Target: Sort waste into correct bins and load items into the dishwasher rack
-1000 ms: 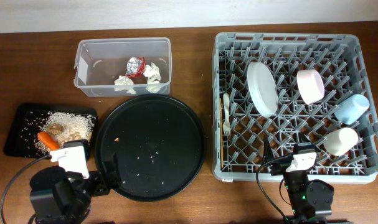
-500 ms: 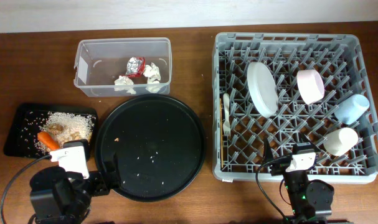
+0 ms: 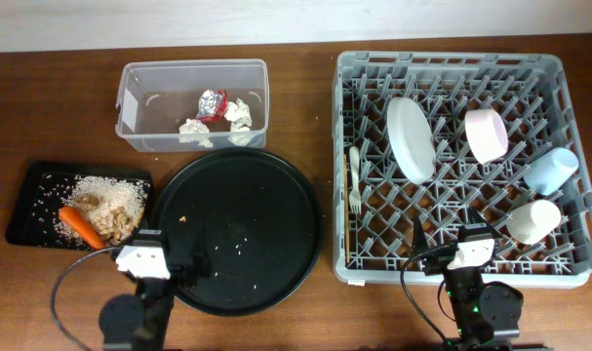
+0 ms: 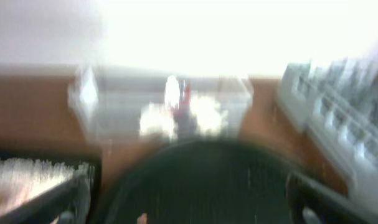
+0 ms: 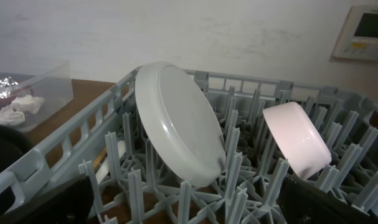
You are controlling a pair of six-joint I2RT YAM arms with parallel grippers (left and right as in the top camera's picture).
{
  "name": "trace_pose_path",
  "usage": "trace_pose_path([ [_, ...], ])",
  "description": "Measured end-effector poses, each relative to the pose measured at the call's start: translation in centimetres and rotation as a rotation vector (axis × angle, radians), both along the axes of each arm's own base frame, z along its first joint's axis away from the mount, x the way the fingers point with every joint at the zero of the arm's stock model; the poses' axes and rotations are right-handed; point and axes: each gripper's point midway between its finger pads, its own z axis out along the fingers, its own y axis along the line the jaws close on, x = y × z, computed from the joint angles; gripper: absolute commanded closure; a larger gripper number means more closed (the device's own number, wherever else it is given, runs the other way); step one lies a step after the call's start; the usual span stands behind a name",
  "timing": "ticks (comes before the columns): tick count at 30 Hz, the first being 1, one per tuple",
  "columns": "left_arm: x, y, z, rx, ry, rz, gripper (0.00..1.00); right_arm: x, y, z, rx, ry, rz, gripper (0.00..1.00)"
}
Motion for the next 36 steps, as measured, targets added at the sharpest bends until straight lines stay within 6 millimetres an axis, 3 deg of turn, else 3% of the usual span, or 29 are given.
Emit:
trace_pose_path([
  [3,0.8,-0.2,0.3,0.055,-0.181,-0.010,0.01,0.0,0.0,0.0,0.000,0.001,0.000,0.02],
  [6,0.6,-0.2,-3.2,0.106,-0.080,-0.019,0.01,0.0,0.0,0.0,0.000,0.000,0.000,0.02],
  [7,0.6,-0.2,-3.5,0.112,-0.074,-0.020,0.01,0.0,0.0,0.0,0.000,0.000,0.000,0.02],
  [36,0.6,-0.2,-3.4,0.125,-0.078,-0.021,0.01,0.0,0.0,0.0,0.000,0.000,0.000,0.02],
])
